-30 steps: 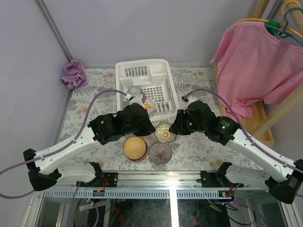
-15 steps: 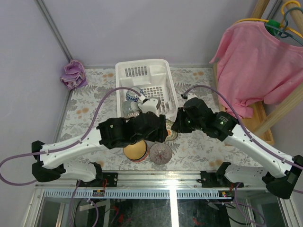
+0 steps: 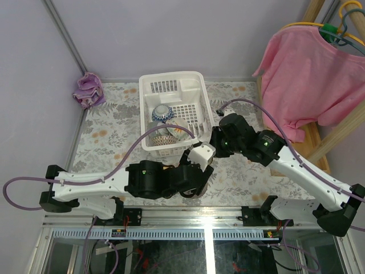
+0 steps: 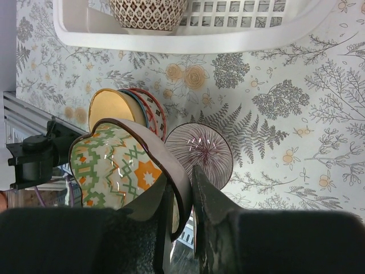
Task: Load the bowls into the dish rack
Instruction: Pick up the bowl from the center of the board, then turn the bowl upside down on the dish rack.
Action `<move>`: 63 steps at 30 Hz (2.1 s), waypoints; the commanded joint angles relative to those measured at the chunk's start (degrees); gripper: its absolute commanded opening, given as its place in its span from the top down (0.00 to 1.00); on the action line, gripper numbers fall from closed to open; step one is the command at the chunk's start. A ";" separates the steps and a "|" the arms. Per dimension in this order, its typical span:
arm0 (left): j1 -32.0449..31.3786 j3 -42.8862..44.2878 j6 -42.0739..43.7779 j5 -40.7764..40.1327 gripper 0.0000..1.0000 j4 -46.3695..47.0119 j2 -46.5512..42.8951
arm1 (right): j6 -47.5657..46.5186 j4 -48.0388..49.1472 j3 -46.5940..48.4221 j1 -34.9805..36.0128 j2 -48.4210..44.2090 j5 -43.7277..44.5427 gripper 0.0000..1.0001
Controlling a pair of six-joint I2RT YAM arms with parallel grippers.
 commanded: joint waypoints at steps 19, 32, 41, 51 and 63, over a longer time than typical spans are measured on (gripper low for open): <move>-6.21 3.91 19.21 -13.72 0.38 9.39 1.55 | 0.35 0.25 0.24 0.46 -3.26 -4.90 1.00; -0.12 -0.51 23.54 -5.17 0.45 14.10 2.41 | 0.19 0.54 1.24 0.45 -3.46 -7.23 1.00; 0.95 -2.13 22.69 0.42 0.61 14.19 3.58 | -0.49 -0.68 2.95 0.40 -2.85 -6.62 1.00; 1.41 -3.78 21.37 -0.65 1.00 15.29 3.57 | -0.70 -0.95 4.39 0.34 -1.81 -5.62 0.99; 12.01 -6.08 22.35 6.96 1.00 20.83 -1.27 | -1.04 -6.80 7.92 -2.73 -5.54 1.66 0.04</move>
